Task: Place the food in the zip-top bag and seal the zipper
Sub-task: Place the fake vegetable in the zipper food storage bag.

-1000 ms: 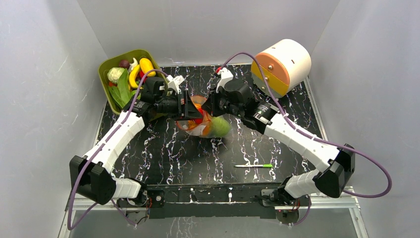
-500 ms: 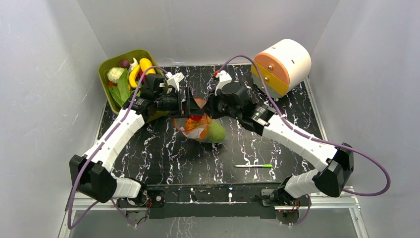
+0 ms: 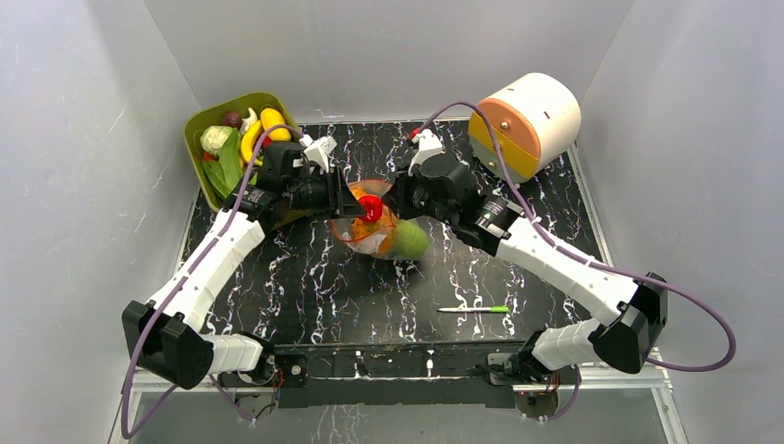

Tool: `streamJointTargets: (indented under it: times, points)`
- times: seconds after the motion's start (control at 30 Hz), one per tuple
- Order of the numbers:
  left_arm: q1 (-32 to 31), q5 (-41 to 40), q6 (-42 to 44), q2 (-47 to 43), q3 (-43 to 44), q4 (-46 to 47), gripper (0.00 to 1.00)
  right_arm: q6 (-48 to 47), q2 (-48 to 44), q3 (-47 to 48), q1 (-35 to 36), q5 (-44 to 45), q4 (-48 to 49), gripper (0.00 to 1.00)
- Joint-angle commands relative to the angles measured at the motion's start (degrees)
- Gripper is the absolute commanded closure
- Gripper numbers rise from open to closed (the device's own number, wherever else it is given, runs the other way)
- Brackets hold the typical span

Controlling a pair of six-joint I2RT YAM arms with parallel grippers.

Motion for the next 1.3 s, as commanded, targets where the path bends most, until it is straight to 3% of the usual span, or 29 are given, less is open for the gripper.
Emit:
streamJointTargets:
  times: [0.0,0.23,0.4,0.57,0.6,0.73,0.8,1.1,1.13,1.27]
  points:
    - [-0.31,-0.92,-0.21,-1.96,-2.89,3.97,0.75,3.15,-3.15,-1.82,0.35,-2.84,8.32,1.0]
    - [-0.61,-0.2,-2.49,-0.87,-6.64,10.53,0.78,6.44,-3.4,-3.67,0.34,-7.24,12.87,1.0]
    - [-0.84,6.0,-7.12,-0.22,-11.09,17.73,0.76,6.66,-3.9,-5.46,0.34,-6.96,14.56,1.0]
    - [-1.16,5.07,-6.05,0.09,-11.0,14.97,0.73,5.8,-2.9,-4.7,0.35,-4.63,13.97,1.0]
    - [-1.18,5.09,-5.88,-0.07,-10.76,14.51,0.71,5.36,-2.56,-4.4,0.31,-4.35,13.64,1.0]
    - [-1.19,4.31,-4.72,-0.76,-7.58,10.34,0.38,3.67,-1.87,-3.7,0.35,-0.07,10.42,1.0]
    - [-1.19,3.33,-3.88,-1.28,-6.21,8.18,0.27,3.45,-2.04,-4.25,0.29,2.0,8.81,1.0]
    - [-1.22,-1.51,-3.26,-4.19,2.53,1.87,0.12,2.03,-4.37,-6.77,0.25,4.09,8.05,1.0]
    - [-1.18,-2.95,-3.17,-4.38,3.94,0.56,0.03,1.69,-4.65,-6.89,0.26,4.38,7.86,1.0]
    - [-1.19,-11.76,-0.72,-5.09,7.92,-4.72,0.02,-0.04,-5.72,-7.33,0.22,4.61,7.61,1.0]
